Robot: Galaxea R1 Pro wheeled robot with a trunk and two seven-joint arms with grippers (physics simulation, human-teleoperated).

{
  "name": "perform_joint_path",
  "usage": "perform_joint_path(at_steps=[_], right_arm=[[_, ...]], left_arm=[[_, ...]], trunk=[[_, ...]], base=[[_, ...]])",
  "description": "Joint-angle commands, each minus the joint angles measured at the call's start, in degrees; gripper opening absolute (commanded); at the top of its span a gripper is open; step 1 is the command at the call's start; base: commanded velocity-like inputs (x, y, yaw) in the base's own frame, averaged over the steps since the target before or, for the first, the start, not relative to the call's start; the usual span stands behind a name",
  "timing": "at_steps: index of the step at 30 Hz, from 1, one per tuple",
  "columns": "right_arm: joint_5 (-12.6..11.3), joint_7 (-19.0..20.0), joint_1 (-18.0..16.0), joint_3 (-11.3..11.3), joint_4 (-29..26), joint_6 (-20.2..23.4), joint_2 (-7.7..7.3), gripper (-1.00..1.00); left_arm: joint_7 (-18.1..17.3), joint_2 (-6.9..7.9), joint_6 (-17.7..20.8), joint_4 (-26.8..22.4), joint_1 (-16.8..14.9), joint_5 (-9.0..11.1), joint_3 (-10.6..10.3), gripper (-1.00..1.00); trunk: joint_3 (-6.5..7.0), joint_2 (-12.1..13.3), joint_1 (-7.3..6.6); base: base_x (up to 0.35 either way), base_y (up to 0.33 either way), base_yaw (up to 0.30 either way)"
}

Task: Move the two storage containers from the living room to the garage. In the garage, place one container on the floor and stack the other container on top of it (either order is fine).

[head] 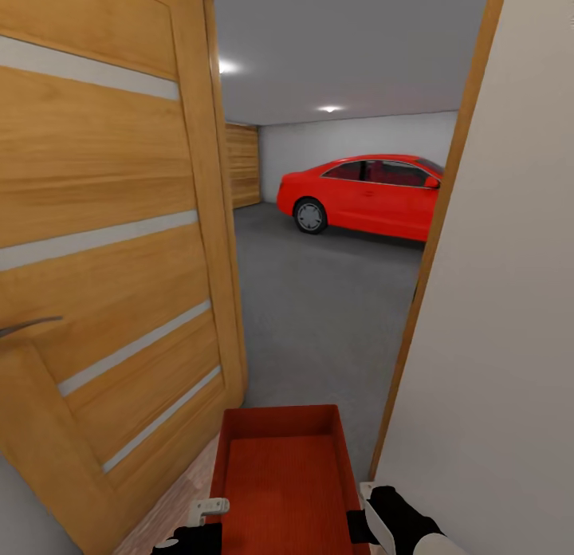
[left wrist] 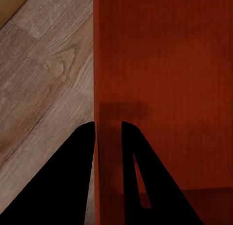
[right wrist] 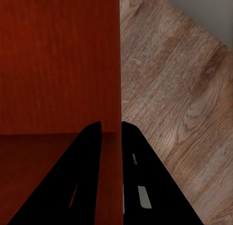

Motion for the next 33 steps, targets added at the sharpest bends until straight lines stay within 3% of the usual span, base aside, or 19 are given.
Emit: perform_joint_path(at_steps=[1,25,33], right_arm=[[-0.6,-0.2,0.0,0.5,0.1,0.3,-1.98,-1.00],[-0.6,-0.3,0.0,0.5,0.1,0.3,-1.98,-1.00],[-0.6,0.6,0.0,0.5,0.1,0.3,-1.98,-1.00]], left_arm=[[0.0,0.09,-2.7,-0.3,0.0,0.9,-1.2,-1.00],[0.0,0.10,-2.7,-0.3,0.0,0.9,-1.2,-1.00],[0.0,0.11,-2.7,-0.3,0.0,0.9,-1.2,-1.00]], trunk=[[-0.07,0.0,0.00],[-0.07,0.0,0.00],[-0.07,0.0,0.00]], base=[[0.014,0.014,-0.032],[0.023,0.044,-0.088],[0.028,0.098,-0.201]])
